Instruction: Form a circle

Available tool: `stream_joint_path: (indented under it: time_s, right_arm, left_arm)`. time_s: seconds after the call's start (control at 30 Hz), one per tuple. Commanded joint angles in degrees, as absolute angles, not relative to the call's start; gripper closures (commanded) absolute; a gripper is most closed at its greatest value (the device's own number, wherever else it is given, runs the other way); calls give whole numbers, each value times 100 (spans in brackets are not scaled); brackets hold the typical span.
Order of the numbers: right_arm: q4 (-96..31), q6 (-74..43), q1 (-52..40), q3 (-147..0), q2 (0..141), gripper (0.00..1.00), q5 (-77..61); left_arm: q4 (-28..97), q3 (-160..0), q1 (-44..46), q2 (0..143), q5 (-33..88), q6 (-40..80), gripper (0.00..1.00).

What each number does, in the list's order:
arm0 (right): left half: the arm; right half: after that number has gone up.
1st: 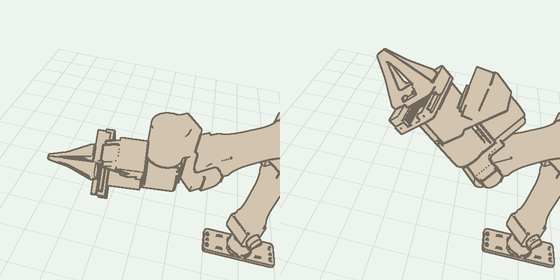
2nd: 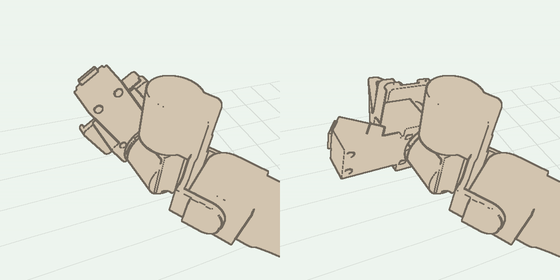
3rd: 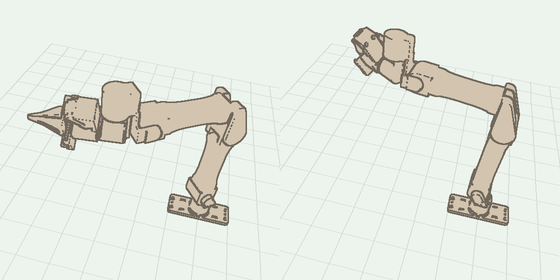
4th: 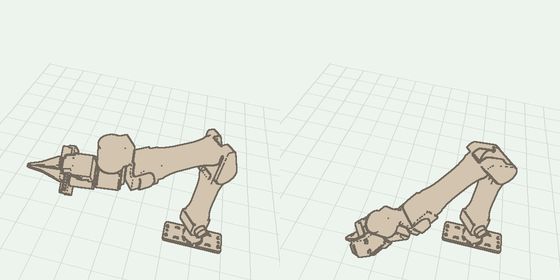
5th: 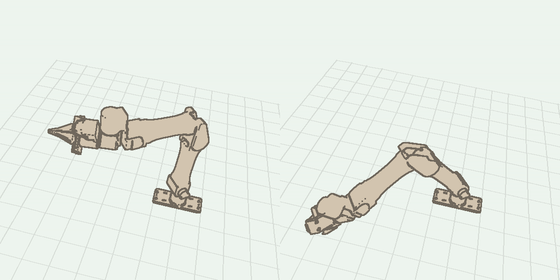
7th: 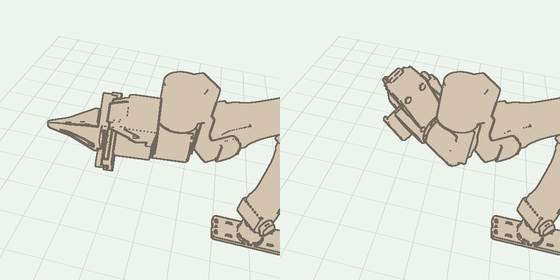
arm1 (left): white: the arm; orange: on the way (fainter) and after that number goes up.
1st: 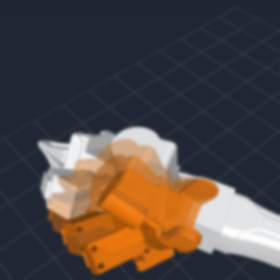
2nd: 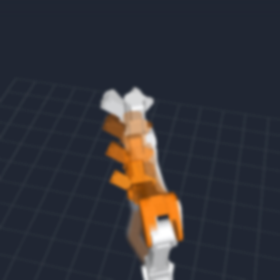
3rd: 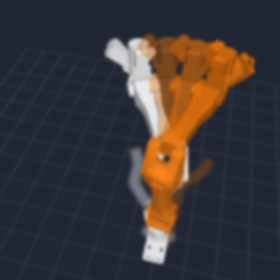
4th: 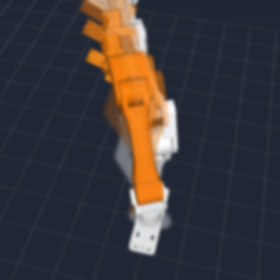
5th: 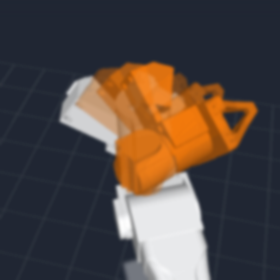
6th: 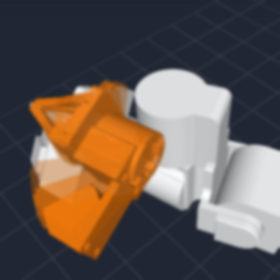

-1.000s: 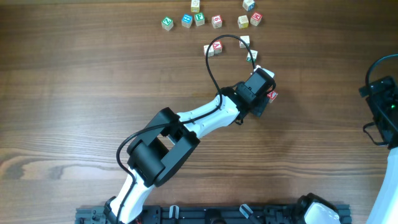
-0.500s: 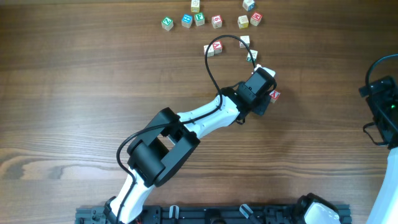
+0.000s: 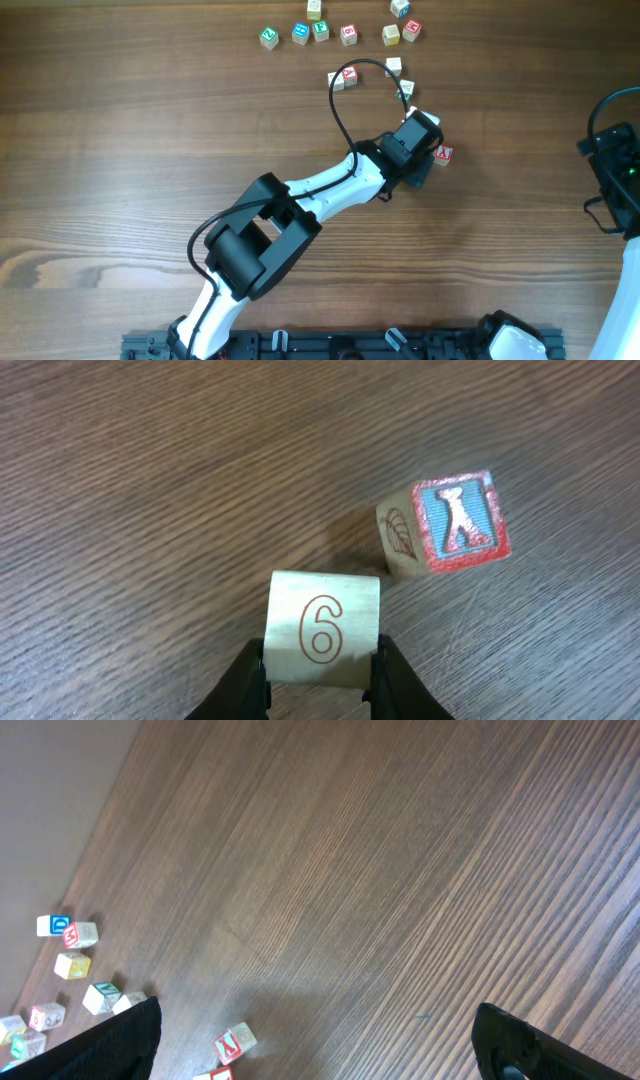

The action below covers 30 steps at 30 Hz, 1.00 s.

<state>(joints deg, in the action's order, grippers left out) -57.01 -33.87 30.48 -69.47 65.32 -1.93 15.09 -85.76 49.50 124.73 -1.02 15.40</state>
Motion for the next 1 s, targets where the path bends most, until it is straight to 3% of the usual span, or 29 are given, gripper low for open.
stream_joint_path:
  time_s: [0.0, 0.1, 0.2, 0.4, 0.53, 0.67, 0.83, 0.97]
  right_arm:
    - [-5704, -3454, 3072, -6930, 6532, 0, -202]
    - [-5704, -3454, 3072, -6928, 6532, 0, -202]
    - [-5704, -3454, 3072, -6925, 6534, 0, -202]
    - [-5664, -3470, 3072, -6893, 6547, 0, -204]
    - [-5548, -3677, 3072, -6888, 6587, 0, -414]
    - [-4709, -2397, 2829, -6890, 7037, 0, -2475]
    - [-4139, -2399, 1472, -7234, 8379, 1, -2329]
    - [-4128, -2292, 349, -8556, 9679, 0, -1546]
  left_arm:
    - [1527, -8527, 4971, 12575, -222, 1590, 73]
    - [1527, -8527, 4971, 12575, -222, 1588, 47]
    - [1527, -8527, 4971, 12575, -222, 1588, 36]
    - [1623, -8545, 4943, 12169, -419, 1562, 3]
    - [2008, -8584, 4604, 10971, -1737, 1566, 0]
    - [2427, -8584, 3789, 9887, -2062, 1752, 0]
    - [3264, -8582, 2598, 9367, -2040, 2047, 0]
    - [4178, -8582, 2104, 9386, -1678, 2043, 0]
